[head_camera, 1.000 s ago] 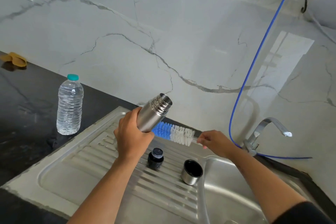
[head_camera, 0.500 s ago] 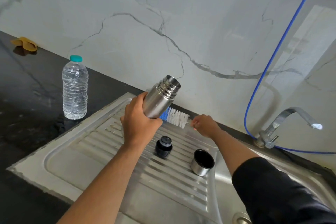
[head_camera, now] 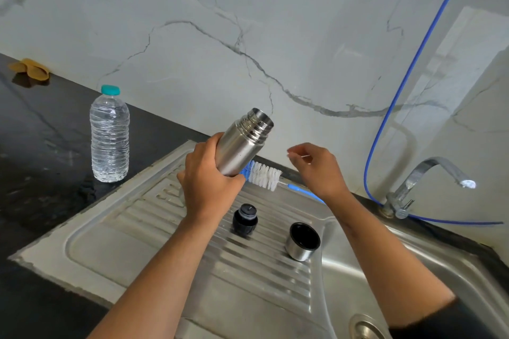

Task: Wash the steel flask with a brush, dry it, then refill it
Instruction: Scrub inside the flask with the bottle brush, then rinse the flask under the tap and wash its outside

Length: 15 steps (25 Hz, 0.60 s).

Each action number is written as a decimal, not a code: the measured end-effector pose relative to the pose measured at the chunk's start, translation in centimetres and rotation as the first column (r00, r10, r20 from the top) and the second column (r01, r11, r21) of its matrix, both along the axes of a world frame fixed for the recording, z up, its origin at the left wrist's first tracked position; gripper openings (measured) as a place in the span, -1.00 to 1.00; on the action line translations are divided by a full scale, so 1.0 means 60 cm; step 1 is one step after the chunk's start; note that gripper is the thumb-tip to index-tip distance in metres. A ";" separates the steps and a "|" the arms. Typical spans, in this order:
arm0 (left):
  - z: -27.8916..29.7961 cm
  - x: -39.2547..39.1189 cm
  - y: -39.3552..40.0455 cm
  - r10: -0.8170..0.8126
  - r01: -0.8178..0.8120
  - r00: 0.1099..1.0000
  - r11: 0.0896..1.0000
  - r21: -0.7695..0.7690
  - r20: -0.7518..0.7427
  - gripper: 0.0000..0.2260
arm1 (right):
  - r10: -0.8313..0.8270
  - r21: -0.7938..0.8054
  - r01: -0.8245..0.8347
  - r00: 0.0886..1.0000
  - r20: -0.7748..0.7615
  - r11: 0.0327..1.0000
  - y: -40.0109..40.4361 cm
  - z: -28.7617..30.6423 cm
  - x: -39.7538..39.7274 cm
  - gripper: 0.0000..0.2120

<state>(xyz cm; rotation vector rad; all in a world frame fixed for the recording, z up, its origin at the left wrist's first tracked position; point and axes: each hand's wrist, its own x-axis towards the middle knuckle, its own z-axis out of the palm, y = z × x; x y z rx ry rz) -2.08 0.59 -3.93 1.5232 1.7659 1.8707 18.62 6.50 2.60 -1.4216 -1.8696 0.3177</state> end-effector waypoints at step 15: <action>0.071 0.237 -0.157 -0.467 0.511 0.805 0.859 0.027 -0.366 -0.13 | -0.161 0.075 0.238 0.827 -0.538 0.968 -0.320 0.025 0.090 -0.37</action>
